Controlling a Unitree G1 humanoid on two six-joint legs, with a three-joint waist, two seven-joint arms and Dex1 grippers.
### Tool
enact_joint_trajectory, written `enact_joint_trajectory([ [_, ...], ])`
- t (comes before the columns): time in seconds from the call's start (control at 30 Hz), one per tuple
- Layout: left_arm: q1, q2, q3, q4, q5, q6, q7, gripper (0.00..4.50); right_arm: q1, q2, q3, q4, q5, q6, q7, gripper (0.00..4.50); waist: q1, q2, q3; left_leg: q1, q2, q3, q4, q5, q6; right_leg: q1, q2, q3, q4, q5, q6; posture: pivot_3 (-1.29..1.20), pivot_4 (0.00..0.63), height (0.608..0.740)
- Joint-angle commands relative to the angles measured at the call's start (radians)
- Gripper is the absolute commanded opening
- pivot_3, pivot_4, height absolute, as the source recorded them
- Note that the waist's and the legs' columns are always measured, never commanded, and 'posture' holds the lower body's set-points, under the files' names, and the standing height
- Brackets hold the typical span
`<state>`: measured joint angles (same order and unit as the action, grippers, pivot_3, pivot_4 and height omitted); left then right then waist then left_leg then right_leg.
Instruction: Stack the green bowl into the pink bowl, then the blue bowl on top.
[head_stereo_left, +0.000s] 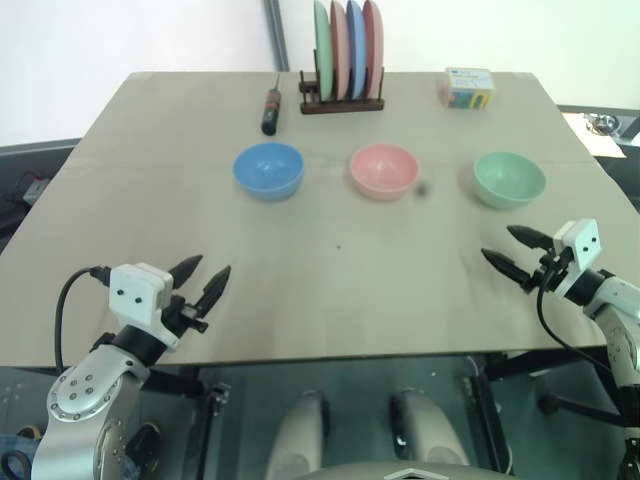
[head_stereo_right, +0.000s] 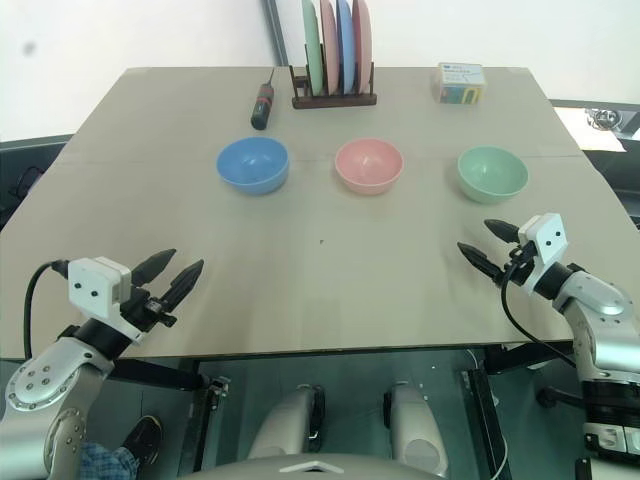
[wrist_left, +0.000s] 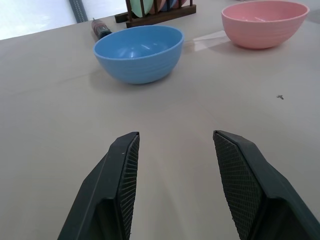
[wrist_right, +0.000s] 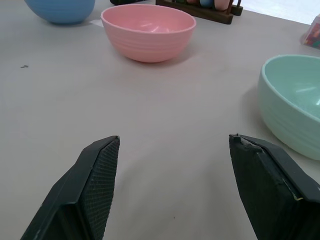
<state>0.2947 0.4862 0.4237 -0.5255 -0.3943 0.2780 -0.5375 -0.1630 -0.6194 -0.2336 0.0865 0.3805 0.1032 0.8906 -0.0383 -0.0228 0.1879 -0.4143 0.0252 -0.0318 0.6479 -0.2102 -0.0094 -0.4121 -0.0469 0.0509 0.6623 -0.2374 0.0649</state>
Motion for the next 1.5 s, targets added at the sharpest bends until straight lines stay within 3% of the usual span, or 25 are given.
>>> enact_joint_trajectory([
  [0.03,0.0,-0.002,0.007,-0.019,-0.008,-0.02,0.004,2.49,-0.013,-0.019,-0.019,-0.024,0.007,-0.028,0.01,3.64,0.0,0.0,0.0,0.0,0.0,0.0,0.0,0.0,0.0,0.0,0.0,0.0,0.0,0.0,0.0,0.0,0.15,0.74],
  [0.3,0.021,-0.044,0.023,-0.093,-0.102,0.013,0.02,2.49,-0.078,-0.037,0.061,-0.043,-0.056,-0.021,0.027,3.64,-0.003,0.0,0.0,0.0,0.0,0.0,0.0,0.0,0.0,0.0,0.0,0.001,0.0,0.0,0.0,0.0,0.15,0.74],
  [0.63,0.09,-0.048,0.058,-0.193,-0.322,-0.016,-0.075,2.49,-0.48,-0.021,0.317,0.132,-0.274,-0.108,0.091,3.64,-0.003,0.0,0.0,0.0,0.001,0.001,0.0,0.0,0.0,-0.001,0.0,0.001,0.0,0.002,-0.003,0.0,0.15,0.74],
  [0.8,0.139,-0.049,0.081,-0.242,-0.405,-0.025,-0.091,2.49,-0.691,0.037,0.433,0.337,-0.392,-0.22,0.111,3.64,-0.002,-0.001,0.0,0.0,0.001,0.0,-0.001,0.0,0.0,-0.001,0.0,0.0,-0.001,0.002,-0.003,0.0,0.15,0.74],
  [1.13,0.218,-0.07,0.058,-0.294,-0.38,-0.061,-0.071,2.49,-1.02,0.223,0.651,0.923,-0.675,-0.577,0.032,3.64,-0.004,0.0,0.0,0.0,0.001,0.001,-0.002,0.0,0.0,-0.001,0.0,0.0,-0.001,0.002,-0.004,0.0,0.15,0.74],
  [1.3,0.274,-0.106,0.041,-0.325,-0.348,-0.095,-0.051,2.49,-1.148,0.317,0.694,1.132,-0.775,-0.526,-0.074,3.64,-0.007,0.0,0.0,0.0,0.0,0.001,-0.003,0.0,0.0,-0.002,0.0,0.001,-0.002,0.002,-0.004,0.0,0.15,0.74],
  [1.5,0.295,-0.131,0.025,-0.34,-0.32,-0.122,-0.032,2.49,-1.215,0.357,0.683,1.223,-0.82,-0.457,-0.144,3.64,-0.006,0.0,0.0,0.0,0.0,0.001,-0.004,0.0,0.0,-0.003,0.0,0.001,-0.002,0.002,-0.004,0.0,0.15,0.74],
])
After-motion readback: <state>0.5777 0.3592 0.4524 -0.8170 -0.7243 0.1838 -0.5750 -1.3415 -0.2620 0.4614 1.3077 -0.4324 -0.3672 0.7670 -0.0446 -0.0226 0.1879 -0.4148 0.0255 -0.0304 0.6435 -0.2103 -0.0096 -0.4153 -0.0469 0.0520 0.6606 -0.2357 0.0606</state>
